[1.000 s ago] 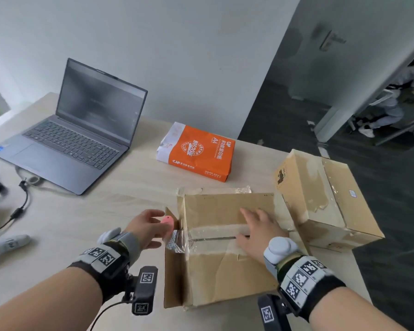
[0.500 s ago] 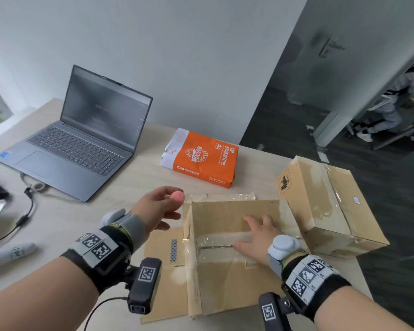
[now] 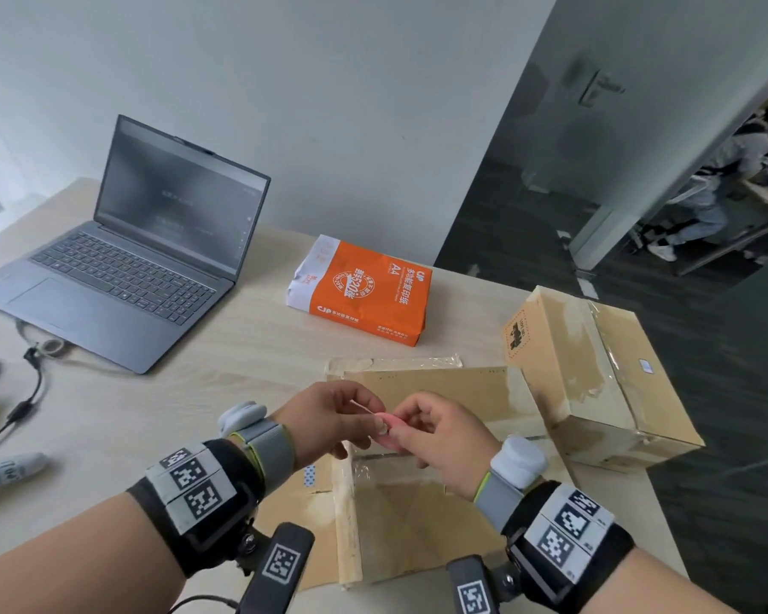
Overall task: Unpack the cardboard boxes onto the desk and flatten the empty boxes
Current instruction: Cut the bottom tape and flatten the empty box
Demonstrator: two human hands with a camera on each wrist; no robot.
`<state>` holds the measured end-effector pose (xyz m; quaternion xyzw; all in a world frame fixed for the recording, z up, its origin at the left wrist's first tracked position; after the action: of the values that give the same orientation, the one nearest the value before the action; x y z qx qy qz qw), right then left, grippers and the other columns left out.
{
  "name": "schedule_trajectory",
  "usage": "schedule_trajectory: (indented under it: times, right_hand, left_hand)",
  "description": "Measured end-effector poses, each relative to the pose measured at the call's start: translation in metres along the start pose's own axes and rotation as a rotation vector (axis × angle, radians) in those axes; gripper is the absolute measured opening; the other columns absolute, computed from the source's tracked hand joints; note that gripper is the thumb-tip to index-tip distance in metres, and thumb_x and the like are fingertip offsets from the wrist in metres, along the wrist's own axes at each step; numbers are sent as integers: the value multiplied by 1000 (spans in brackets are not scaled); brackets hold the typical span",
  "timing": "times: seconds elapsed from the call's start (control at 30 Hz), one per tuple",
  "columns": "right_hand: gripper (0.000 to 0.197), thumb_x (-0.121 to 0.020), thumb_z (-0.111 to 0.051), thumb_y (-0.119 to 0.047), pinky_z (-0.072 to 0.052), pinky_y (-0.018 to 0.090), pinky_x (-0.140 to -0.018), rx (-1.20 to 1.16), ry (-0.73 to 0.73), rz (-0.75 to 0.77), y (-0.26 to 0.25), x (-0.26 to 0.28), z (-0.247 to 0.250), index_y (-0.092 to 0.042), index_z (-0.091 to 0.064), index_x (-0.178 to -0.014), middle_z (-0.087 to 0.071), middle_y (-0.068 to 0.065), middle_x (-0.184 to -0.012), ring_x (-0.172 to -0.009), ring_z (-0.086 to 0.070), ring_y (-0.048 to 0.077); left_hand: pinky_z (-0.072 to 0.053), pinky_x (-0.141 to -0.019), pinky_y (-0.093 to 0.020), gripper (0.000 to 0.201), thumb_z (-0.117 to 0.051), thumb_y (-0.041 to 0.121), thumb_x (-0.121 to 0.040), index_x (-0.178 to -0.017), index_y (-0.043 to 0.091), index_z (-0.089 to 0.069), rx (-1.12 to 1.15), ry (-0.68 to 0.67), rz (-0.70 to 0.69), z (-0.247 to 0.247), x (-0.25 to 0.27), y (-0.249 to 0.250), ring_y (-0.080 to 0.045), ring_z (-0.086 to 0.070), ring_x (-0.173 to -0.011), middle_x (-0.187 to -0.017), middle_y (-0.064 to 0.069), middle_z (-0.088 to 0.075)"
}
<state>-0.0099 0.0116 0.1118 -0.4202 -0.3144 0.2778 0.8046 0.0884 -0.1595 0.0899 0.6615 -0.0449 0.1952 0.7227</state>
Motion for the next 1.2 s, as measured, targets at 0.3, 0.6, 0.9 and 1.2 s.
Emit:
schedule_trajectory:
  times: [0.3, 0.6, 0.9, 1.2]
  right_hand:
    - [8, -96, -66, -25, -52, 31, -55, -149, -92, -61, 15, 8, -15, -25, -71, -102, -69, -3, -80, -67, -61, 13]
    - [8, -100, -56, -31, -47, 23, -73, 342, -52, 29, 22, -1, -13, -32, -63, -99, -62, -17, -95, -76, -54, -1]
    - [16, -101, -53, -23, -46, 26, -89, 617, -173, 126, 14, -10, -21, -29, -64, -111, -61, -12, -116, -104, -58, 11]
    - [23, -102, -52, -24, -43, 25, -86, 705, -237, 156, 9, -12, -24, -31, -66, -120, -60, -10, -122, -107, -59, 13]
  left_hand:
    - [-52, -64, -29, 5, -74, 17, -91, -87, 18, -76, 4, 96, 71, 0, 6, -25, -9, -70, -72, -82, 1, -79]
    - [-59, -70, -31, 36, -84, 43, -79, -108, 30, -66, -79, 144, 292, 13, 5, -65, -11, -71, -94, -104, 12, -73]
    - [-58, -61, -32, 20, -82, 25, -85, -89, 12, -67, 206, 120, 381, -2, 7, -84, -19, -76, -80, -85, -5, -79]
    - [-59, -61, -38, 21, -82, 6, -78, -75, 11, -63, 440, 94, 411, 4, 8, -79, -24, -76, -80, -85, -12, -75]
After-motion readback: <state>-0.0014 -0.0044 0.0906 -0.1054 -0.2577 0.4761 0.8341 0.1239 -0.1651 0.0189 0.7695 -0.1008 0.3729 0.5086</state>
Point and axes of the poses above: each hand's wrist, its own x-axis away from the middle knuckle, its own z-axis out of the back of the hand, y = z × x, the point moved 1 cm from there along -x, towards the middle knuckle
